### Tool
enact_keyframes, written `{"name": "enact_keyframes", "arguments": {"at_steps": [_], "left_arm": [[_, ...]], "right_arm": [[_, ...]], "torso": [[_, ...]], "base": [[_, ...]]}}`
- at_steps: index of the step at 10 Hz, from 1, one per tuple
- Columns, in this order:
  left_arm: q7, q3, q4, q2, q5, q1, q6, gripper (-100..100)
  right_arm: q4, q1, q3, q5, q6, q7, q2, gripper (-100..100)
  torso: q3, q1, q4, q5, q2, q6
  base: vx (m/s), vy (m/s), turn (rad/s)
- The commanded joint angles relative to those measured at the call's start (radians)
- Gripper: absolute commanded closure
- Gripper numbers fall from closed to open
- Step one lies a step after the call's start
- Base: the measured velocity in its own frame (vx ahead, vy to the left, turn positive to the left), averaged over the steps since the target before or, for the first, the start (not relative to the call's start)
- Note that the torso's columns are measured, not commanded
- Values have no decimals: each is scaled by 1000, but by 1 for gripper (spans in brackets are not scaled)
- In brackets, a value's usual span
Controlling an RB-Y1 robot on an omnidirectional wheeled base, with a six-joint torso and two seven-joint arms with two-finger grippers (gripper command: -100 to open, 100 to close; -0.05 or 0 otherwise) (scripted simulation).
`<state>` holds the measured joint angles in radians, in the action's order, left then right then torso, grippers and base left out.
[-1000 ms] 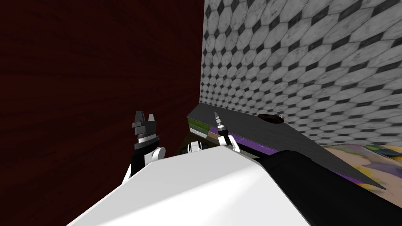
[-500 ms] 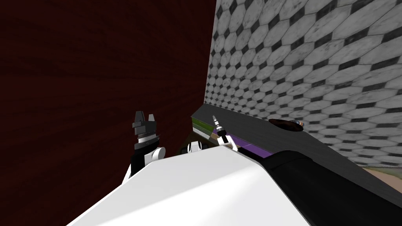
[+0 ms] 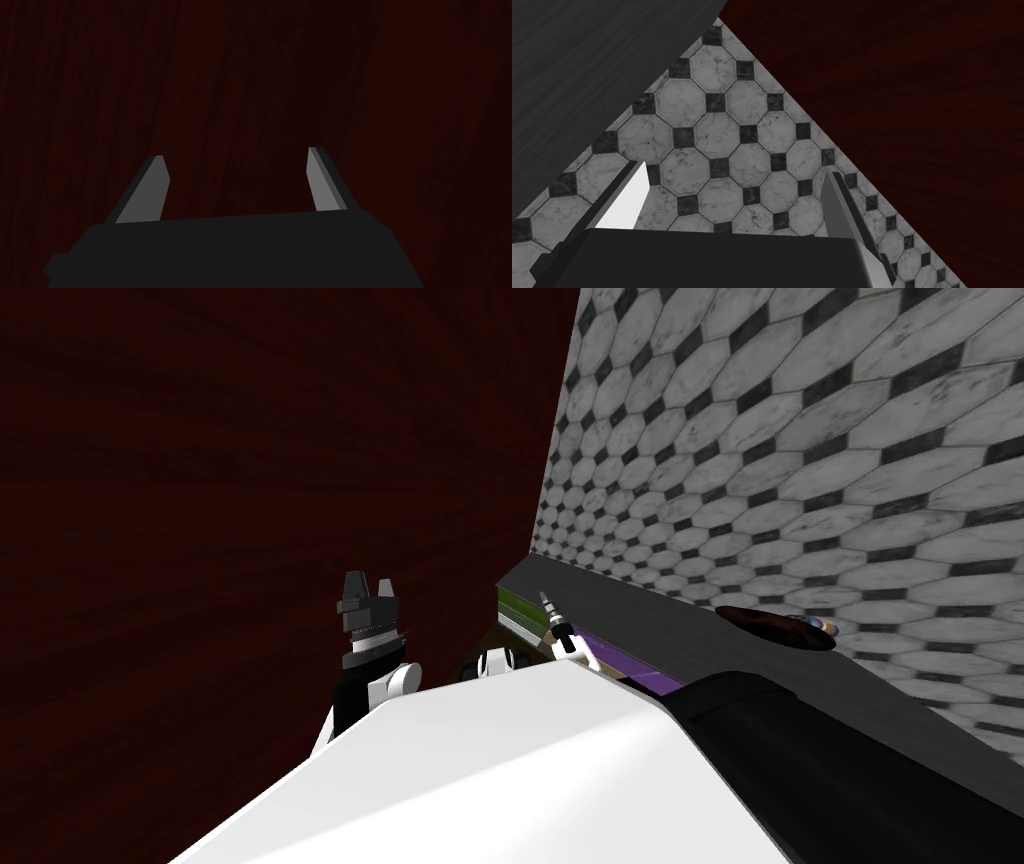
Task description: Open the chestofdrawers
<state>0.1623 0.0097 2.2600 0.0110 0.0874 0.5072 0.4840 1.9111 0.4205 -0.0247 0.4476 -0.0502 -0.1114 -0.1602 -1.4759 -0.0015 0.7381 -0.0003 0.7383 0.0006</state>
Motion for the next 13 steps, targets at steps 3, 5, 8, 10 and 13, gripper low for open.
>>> {"name": "enact_keyframes", "arguments": {"at_steps": [3,5,8,10,13], "left_arm": [[0,0,0,0,0,0,0,0],[0,-1,0,0,0,0,0,0],[-2,-12,-3,-2,-2,1,-3,0],[-3,-18,-6,-3,-4,2,-4,0],[-6,-34,-11,-6,-7,4,-8,0]], "right_arm": [[-106,-24,-13,92,-142,-5,-8,-100],[-160,-32,-20,137,-203,-8,-9,-100],[-216,-41,-27,183,-273,-10,-11,-100],[-275,-50,-34,229,-328,-13,-12,-100],[-335,-59,-40,275,-405,-16,-13,-100]], "torso": [[0,2,0,0,0,-1],[0,2,0,0,0,-1],[-1,11,1,3,0,-4],[-1,12,1,3,-1,-5],[-2,15,3,3,-1,-9]], "base": [[19,31,226],[18,31,189],[17,16,151],[18,30,234],[19,18,138]]}}
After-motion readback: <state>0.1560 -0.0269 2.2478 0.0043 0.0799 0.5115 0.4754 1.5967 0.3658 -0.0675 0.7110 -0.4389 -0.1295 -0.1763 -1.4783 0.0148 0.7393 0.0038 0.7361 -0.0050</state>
